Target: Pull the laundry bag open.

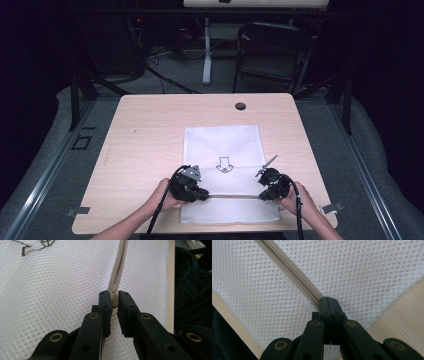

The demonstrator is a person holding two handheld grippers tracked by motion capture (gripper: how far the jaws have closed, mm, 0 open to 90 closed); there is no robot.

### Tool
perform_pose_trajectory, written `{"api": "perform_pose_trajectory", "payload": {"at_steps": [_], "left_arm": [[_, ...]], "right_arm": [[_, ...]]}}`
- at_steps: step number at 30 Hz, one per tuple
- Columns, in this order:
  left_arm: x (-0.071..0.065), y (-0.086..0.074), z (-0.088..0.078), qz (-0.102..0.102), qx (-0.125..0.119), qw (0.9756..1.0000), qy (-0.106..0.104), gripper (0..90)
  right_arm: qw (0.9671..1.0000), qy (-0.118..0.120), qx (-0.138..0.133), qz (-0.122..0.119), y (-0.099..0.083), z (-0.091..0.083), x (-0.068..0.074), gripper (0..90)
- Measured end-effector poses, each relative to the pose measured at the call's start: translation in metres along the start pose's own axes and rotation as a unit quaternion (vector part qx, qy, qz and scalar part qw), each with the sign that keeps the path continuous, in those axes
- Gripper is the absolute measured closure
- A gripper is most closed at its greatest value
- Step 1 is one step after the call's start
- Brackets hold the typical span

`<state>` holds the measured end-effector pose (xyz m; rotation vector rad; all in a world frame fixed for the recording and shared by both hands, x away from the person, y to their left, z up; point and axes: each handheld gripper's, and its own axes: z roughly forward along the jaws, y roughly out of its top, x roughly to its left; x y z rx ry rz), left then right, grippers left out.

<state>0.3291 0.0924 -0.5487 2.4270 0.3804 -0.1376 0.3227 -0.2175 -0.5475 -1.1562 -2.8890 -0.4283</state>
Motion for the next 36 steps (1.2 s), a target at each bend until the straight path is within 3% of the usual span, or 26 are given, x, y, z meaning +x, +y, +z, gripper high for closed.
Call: {"api": "perform_pose_trajectory", "payload": {"at_steps": [11,12,18,20,27,29,30,31,33,36], "left_arm": [[0.004,-0.011,-0.008,-0.004,0.003,1.0,0.004,81.4],[0.004,-0.012,-0.009,-0.005,-0.005,1.0,-0.004,81.4],[0.004,-0.015,-0.014,-0.002,0.003,1.0,0.007,81.4],[0.006,-0.016,-0.013,-0.005,-0.009,0.9999,-0.005,81.4],[0.004,-0.02,-0.018,-0.002,-0.005,1.0,0.005,81.3],[0.005,-0.023,-0.02,-0.011,-0.006,0.9999,0.008,81.4],[0.006,-0.025,-0.02,-0.012,-0.015,0.9998,-0.006,81.3],[0.005,-0.024,-0.02,-0.01,-0.01,0.9999,0.003,81.4],[0.005,-0.023,-0.021,-0.002,-0.011,0.9999,-0.004,81.4],[0.005,-0.024,-0.022,0.0,0.0,1.0,0.006,81.3]], "right_arm": [[0.9999,0.01,0.001,0.001,-0.001,-0.001,-0.005,90.0],[0.9999,0.01,-0.001,0.003,-0.001,-0.001,-0.004,90.0],[1.0,0.008,-0.001,0.003,-0.001,-0.001,-0.004,90.0],[0.9999,0.012,-0.002,0.005,-0.001,0.0,-0.005,90.0],[0.9999,0.011,-0.002,0.006,-0.002,-0.001,-0.005,90.0],[0.9999,0.011,-0.001,0.005,-0.002,-0.001,-0.005,90.0],[0.9999,0.011,-0.002,0.006,-0.002,-0.001,-0.005,90.0],[0.9999,0.01,-0.002,0.005,-0.002,-0.001,-0.005,90.0],[0.9999,0.011,-0.001,0.006,-0.002,-0.001,-0.005,90.0],[0.9999,0.01,-0.002,0.006,-0.002,-0.001,-0.004,90.0]]}}
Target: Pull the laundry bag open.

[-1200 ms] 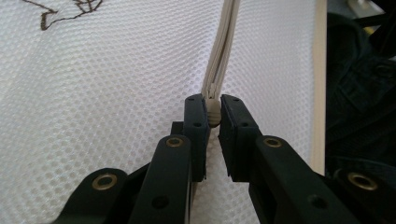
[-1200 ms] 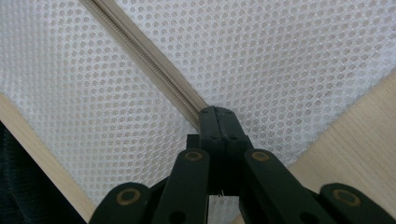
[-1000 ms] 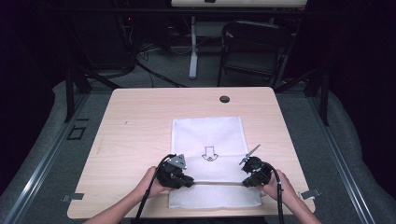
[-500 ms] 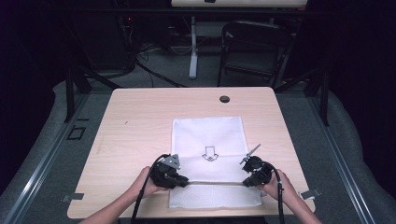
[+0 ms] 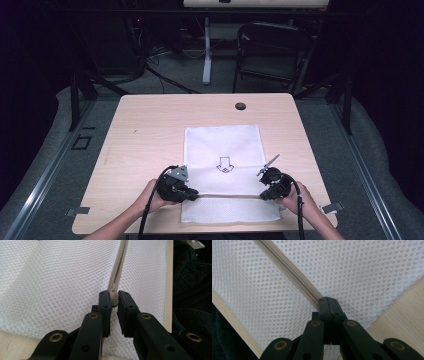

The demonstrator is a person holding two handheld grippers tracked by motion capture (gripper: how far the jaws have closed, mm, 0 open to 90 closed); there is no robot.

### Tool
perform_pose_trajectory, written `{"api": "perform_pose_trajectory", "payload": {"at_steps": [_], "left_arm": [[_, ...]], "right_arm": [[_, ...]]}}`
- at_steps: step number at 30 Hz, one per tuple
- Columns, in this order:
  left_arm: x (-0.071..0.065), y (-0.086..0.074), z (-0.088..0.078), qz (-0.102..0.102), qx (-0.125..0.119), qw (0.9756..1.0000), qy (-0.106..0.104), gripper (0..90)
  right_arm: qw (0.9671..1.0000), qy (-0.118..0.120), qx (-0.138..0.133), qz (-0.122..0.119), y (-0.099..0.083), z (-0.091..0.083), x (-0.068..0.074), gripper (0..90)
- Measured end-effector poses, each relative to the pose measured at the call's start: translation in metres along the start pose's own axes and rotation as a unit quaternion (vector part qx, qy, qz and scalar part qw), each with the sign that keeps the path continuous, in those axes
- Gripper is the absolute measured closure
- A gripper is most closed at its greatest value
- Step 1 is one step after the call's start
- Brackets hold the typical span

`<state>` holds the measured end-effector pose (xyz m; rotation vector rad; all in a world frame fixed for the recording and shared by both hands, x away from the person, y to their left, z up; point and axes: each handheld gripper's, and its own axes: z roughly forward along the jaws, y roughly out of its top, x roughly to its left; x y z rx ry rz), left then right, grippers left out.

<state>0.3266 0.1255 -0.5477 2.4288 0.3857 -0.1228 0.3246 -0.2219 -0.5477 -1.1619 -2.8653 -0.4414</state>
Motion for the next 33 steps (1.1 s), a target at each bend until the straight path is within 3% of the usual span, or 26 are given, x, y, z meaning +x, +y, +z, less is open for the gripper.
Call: {"api": "perform_pose_trajectory", "payload": {"at_steps": [1,5,10,14,16,20,26,28,30,31,33], "left_arm": [[0.001,-0.002,0.0,-0.003,-0.006,0.9999,-0.008,81.4],[0.002,-0.009,-0.005,-0.017,-0.01,0.9998,-0.006,81.4],[0.001,-0.009,-0.008,-0.012,-0.011,0.9999,-0.002,81.3],[0.002,-0.013,-0.01,-0.018,-0.009,0.9998,0.003,81.3],[0.003,-0.013,-0.011,-0.019,-0.013,0.9997,0.0,81.3],[0.003,-0.01,-0.01,-0.019,-0.006,0.9997,0.013,81.3],[0.003,-0.006,-0.004,-0.017,-0.006,0.9998,0.002,81.3],[0.002,-0.006,-0.004,-0.015,0.0,0.9998,0.01,81.3],[0.002,-0.007,-0.004,-0.017,-0.009,0.9998,0.001,81.4],[0.002,-0.008,-0.006,-0.009,-0.003,0.9999,0.004,81.4],[0.002,-0.011,-0.01,-0.016,-0.008,0.9998,0.006,81.4]], "right_arm": [[1.0,0.0,-0.006,0.005,-0.001,0.001,0.001,90.0],[1.0,0.0,-0.006,0.006,-0.001,0.001,0.001,90.0],[1.0,-0.004,0.004,-0.002,0.0,0.0,0.0,90.0],[0.9999,-0.001,-0.01,0.01,-0.001,0.001,0.001,90.0],[1.0,0.0,-0.005,0.006,-0.001,0.001,0.001,90.0],[1.0,-0.004,0.004,-0.002,0.001,0.0,0.0,90.0],[0.9999,-0.006,0.013,0.0,0.0,-0.002,-0.006,90.0],[1.0,-0.005,0.0,0.008,-0.002,-0.001,-0.005,90.0],[0.9999,-0.008,0.013,-0.002,-0.001,-0.002,-0.007,90.0],[1.0,-0.006,0.008,0.001,-0.001,-0.002,-0.006,90.0],[0.9999,-0.009,0.005,0.003,-0.002,-0.002,-0.006,90.0]]}}
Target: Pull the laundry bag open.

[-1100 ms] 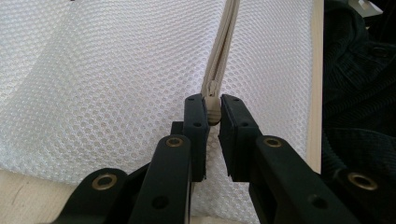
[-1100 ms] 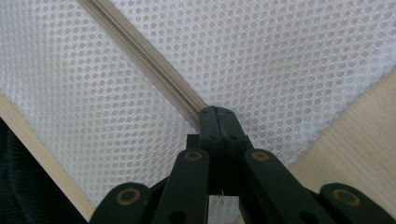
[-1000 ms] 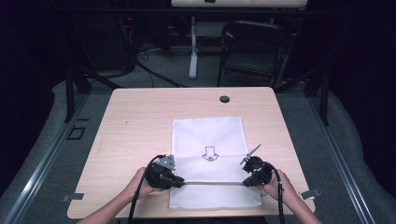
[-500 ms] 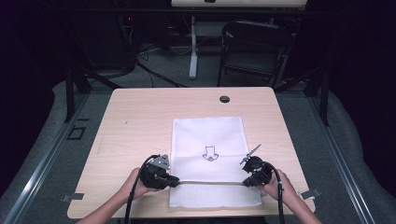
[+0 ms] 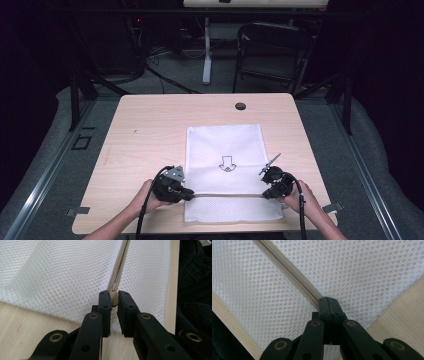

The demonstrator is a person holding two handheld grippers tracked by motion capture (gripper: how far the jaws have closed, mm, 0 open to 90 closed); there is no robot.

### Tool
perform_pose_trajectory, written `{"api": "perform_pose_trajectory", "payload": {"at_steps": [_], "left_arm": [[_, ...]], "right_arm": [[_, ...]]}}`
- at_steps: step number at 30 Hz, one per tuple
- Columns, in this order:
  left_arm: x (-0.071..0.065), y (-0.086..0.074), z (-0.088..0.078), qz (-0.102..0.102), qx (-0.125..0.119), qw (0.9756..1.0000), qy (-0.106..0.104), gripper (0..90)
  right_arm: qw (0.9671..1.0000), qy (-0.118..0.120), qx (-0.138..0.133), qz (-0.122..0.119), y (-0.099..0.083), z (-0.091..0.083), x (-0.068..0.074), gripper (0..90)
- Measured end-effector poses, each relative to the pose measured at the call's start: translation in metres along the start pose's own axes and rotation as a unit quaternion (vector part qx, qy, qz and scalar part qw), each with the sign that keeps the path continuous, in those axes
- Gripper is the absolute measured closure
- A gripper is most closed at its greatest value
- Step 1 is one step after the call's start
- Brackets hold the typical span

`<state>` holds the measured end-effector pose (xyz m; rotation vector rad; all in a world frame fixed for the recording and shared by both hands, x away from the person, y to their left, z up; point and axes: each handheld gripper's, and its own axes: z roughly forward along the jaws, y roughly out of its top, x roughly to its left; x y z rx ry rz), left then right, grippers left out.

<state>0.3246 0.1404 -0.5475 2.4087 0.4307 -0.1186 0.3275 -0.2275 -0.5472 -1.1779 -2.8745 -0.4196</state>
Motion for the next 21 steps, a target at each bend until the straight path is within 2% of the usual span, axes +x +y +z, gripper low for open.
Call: {"api": "perform_pose_trajectory", "payload": {"at_steps": [12,14,17,18,21], "left_arm": [[0.004,-0.021,-0.017,-0.019,-0.002,0.9997,0.015,81.4],[0.004,-0.025,-0.021,-0.02,0.005,0.9996,0.022,81.4],[0.004,-0.029,-0.023,-0.027,-0.005,0.9995,0.017,81.4],[0.003,-0.028,-0.023,-0.022,0.0,0.9996,0.017,81.4],[0.005,-0.028,-0.023,-0.026,0.001,0.9995,0.018,81.3]], "right_arm": [[1.0,0.004,0.001,0.005,0.0,0.0,-0.001,90.0],[1.0,0.004,0.001,0.006,0.0,0.0,-0.001,90.0],[1.0,0.004,-0.003,0.008,-0.001,0.0,-0.001,90.0],[1.0,0.003,0.001,0.007,0.0,0.0,-0.001,90.0],[1.0,0.001,0.001,0.006,0.0,0.0,-0.001,90.0]]}}
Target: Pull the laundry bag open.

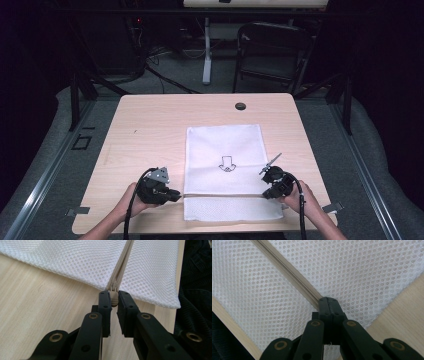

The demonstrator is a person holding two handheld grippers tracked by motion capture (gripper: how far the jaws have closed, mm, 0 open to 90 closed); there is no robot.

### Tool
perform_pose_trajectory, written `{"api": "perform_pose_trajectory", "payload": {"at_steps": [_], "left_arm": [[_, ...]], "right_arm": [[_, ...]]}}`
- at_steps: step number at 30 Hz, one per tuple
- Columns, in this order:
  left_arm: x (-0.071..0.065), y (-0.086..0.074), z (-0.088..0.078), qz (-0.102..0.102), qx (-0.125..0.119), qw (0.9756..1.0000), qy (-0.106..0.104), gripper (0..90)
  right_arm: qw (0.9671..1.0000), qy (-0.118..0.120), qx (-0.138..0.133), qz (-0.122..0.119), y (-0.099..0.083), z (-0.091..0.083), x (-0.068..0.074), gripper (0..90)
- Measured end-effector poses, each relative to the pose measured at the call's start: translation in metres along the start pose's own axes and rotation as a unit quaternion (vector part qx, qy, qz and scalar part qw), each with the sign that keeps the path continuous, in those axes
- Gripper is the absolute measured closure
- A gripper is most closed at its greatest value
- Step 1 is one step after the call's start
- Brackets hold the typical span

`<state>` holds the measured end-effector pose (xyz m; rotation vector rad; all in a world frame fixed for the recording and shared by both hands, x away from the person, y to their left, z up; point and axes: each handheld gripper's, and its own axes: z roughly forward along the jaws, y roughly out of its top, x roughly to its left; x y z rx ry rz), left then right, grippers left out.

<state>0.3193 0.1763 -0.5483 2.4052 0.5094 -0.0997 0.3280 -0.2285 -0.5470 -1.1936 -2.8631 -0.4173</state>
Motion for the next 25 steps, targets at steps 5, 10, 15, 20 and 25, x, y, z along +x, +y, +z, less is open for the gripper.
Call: {"api": "perform_pose_trajectory", "payload": {"at_steps": [5,10,15,20,25], "left_arm": [[0.002,0.004,0.002,-0.026,0.01,0.9996,0.003,59.8],[-0.005,0.01,-0.011,-0.056,0.005,0.9971,0.051,26.6],[-0.009,0.004,-0.028,-0.103,0.002,0.9907,0.089,11.4],[-0.001,-0.007,-0.04,-0.133,-0.001,0.983,0.126,6.3],[0.008,-0.016,-0.045,-0.163,-0.01,0.9761,0.144,3.4]], "right_arm": [[0.9997,0.002,-0.017,-0.019,-0.004,-0.002,0.003,72.5],[0.9961,0.001,-0.083,-0.027,-0.008,-0.028,0.003,39.3],[0.992,-0.04,-0.117,0.024,-0.035,-0.047,-0.013,12.0],[0.9881,-0.063,-0.123,0.067,-0.063,-0.053,-0.026,0.0],[0.9851,-0.08,-0.129,0.082,-0.075,-0.052,-0.034,0.0]]}}
